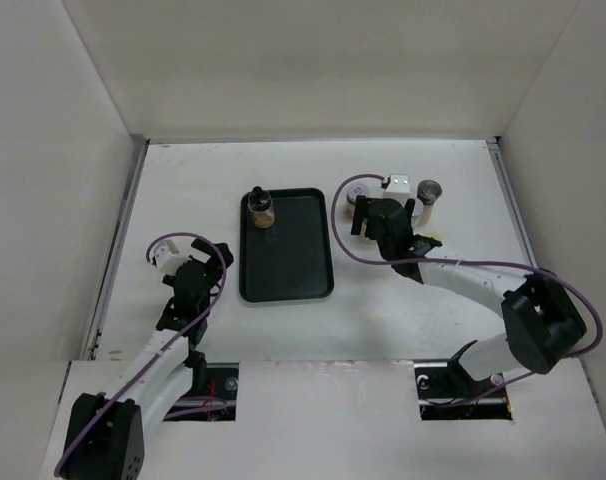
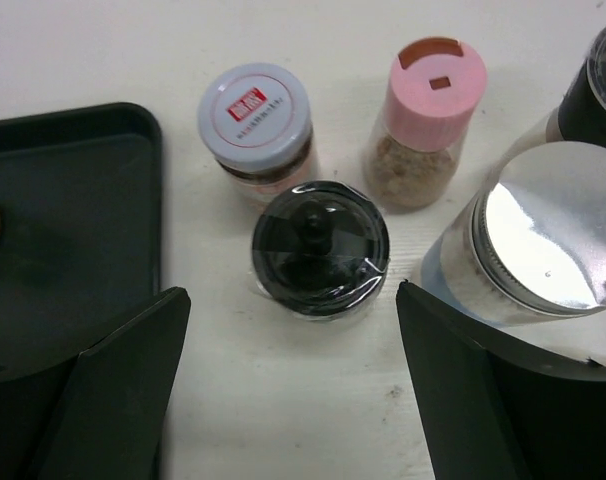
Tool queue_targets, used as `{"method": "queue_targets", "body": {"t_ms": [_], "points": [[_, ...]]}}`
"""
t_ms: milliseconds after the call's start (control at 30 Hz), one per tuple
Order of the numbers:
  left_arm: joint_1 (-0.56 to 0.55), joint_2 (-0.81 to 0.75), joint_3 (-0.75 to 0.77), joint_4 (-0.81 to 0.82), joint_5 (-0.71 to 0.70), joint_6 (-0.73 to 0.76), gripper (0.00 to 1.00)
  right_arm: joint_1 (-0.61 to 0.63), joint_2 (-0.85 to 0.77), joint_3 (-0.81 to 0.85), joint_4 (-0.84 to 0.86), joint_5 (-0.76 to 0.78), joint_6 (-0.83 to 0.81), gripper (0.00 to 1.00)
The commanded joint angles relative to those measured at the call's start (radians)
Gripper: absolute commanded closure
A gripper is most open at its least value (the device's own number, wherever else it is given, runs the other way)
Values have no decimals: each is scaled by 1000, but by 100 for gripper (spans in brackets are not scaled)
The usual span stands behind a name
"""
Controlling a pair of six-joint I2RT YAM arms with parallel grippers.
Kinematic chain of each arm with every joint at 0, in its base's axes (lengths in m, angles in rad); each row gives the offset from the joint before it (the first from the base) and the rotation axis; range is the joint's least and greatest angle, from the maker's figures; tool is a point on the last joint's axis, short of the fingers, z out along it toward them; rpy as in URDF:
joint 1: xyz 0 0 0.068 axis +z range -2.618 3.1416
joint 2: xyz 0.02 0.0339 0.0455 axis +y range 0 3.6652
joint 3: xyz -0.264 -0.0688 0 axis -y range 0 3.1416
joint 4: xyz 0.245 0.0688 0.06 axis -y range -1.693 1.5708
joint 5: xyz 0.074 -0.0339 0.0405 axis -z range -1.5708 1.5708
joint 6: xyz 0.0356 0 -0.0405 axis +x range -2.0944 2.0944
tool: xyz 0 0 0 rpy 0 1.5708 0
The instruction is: Organize the condiment bottles
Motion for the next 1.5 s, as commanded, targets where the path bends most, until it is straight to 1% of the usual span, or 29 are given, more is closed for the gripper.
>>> {"method": "queue_targets", "body": {"t_ms": [0,233,367,467,567,667,700,833,933,1067,1167,1300,1400,1467], "points": [[-4,-11,-7,57,2,3,0,-24,39,52,12,-6,18,9],[-6,4,-4,60,5,3,0,-64,130,99,58,-40,29,9],[-6,7,-4,63,18,3,0,-76,197,135,86,-37,12,12],[-2,-2,-6,65,7,6,0,-76,228,149,102,-32,11,19],[2,-11,-7,59,18,7,0,-73,249,165,95,-23,6,33],[2,-21,-12,65,9,7,0,-70,207,139,102,27,-8,47],[2,-16,-10,65,7,7,0,-58,174,126,104,56,-15,49],[-1,-14,-10,65,16,6,0,8,79,112,104,84,-52,51],[-1,-7,-10,71,10,4,0,63,67,149,102,64,-60,51],[-1,-7,-10,71,13,4,0,117,172,267,119,-6,-55,51],[7,-5,-10,65,19,4,0,154,298,397,124,-22,-69,51],[8,-34,-18,62,15,7,0,169,462,568,129,-61,-106,50],[10,-25,-16,59,21,7,0,171,573,689,121,-89,-109,50],[10,-25,-15,60,25,7,0,171,623,749,102,-100,-106,50]]}}
